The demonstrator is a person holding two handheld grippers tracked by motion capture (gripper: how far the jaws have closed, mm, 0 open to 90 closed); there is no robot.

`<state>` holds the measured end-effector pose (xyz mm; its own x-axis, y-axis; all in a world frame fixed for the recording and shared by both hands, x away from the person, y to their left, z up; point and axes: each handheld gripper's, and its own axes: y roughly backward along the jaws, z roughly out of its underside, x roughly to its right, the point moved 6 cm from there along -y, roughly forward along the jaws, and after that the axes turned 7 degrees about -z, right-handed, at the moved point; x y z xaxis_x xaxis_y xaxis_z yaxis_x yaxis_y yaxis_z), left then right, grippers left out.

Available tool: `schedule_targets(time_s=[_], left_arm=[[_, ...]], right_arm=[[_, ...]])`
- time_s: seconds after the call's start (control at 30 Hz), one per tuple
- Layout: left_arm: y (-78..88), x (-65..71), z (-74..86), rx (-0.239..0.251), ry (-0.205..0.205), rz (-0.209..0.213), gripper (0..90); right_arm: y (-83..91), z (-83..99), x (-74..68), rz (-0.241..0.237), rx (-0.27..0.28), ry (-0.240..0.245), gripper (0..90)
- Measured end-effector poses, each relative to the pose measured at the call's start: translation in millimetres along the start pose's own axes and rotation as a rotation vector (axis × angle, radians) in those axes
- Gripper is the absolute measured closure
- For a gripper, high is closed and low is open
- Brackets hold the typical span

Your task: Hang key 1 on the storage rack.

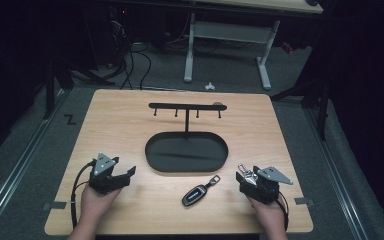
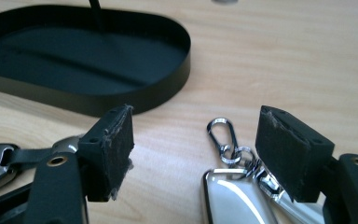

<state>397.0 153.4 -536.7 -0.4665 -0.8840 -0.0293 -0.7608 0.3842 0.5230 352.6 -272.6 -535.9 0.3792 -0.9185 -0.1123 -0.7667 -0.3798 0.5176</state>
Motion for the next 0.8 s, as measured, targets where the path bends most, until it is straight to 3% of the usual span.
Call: schedule_targets(time_s=[0.07, 0.1, 0.33, 0.5, 0.63, 0.8], left_arm=[[-1.1, 5.0, -0.8, -0.001, -0.012, 0.006, 29.3], [-3.3, 14.3, -3.9, -0.008, -0.027, 0.019, 30.1], [-6.8, 35.4, -11.3, 0.011, -0.056, 0.06, 43.4], [-4.5, 56.7, -15.0, 0.003, -0.084, 0.136, 61.3], [-4.1, 88.2, -17.4, -0.016, -0.18, 0.173, 70.4], [-6.4, 123.2, -15.9, -0.045, -0.261, 0.221, 80.2]], right_arm=[[-0.1, 1.5, 0.3, -0.008, -0.005, -0.018, 25.9], [0.7, 4.4, 0.7, -0.015, -0.014, -0.03, 25.1], [10.9, 6.1, 0.7, -0.026, 0.007, -0.019, 23.5], [13.4, 6.2, 2.3, -0.033, 0.004, -0.029, 23.5], [14.9, 6.0, 2.3, -0.027, 0.004, -0.03, 23.5], [19.4, 7.9, 0.6, -0.014, 0.009, -0.017, 27.2]])
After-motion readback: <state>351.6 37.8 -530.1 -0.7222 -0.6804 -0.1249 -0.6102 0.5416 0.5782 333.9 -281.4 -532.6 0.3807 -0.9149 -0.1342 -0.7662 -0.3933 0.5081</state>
